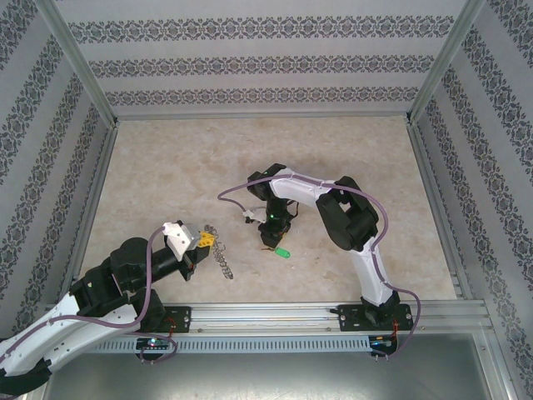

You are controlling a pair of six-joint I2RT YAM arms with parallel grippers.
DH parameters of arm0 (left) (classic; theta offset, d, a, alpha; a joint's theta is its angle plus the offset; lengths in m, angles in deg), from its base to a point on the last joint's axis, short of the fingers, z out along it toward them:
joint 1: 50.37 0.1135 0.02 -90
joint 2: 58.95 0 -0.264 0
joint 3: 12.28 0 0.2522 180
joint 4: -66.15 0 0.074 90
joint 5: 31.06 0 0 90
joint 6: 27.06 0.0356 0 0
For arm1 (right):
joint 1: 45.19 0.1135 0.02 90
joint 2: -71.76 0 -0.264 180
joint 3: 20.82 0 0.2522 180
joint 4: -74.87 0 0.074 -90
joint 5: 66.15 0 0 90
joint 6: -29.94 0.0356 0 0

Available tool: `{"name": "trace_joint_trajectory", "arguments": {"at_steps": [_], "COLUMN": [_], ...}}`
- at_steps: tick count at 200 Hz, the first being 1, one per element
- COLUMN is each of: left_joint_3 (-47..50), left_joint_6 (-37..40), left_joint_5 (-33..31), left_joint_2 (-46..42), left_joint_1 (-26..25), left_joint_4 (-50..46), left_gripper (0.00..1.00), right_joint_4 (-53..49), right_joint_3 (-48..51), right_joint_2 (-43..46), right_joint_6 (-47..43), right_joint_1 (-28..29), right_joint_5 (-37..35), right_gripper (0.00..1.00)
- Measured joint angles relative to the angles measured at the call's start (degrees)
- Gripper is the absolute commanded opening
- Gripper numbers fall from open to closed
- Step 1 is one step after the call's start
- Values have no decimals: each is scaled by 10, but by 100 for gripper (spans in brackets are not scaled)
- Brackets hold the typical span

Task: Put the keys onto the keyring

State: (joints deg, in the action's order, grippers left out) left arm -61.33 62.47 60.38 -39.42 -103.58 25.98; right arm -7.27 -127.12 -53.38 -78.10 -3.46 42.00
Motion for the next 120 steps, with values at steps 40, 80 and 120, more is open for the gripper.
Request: {"name": "trace_joint_trajectory", "arguments": {"at_steps": [40,80,120], "left_joint_3": [0,0,0], "left_joint_6": [0,0,0], "left_joint_5": [0,0,0], "left_joint_2": [-2,-2,-5], "left_joint_1": [0,0,0], "left_joint_4": [0,0,0], "left_gripper": [0,0,0], "right_joint_4": [0,0,0], "right_joint_3": [0,0,0], "right_joint_2": [0,0,0], "right_joint_6": [0,-2,-2], "right_joint_1": [0,0,0], "right_joint_5": [4,4,4], "right_gripper": [24,20,16]}}
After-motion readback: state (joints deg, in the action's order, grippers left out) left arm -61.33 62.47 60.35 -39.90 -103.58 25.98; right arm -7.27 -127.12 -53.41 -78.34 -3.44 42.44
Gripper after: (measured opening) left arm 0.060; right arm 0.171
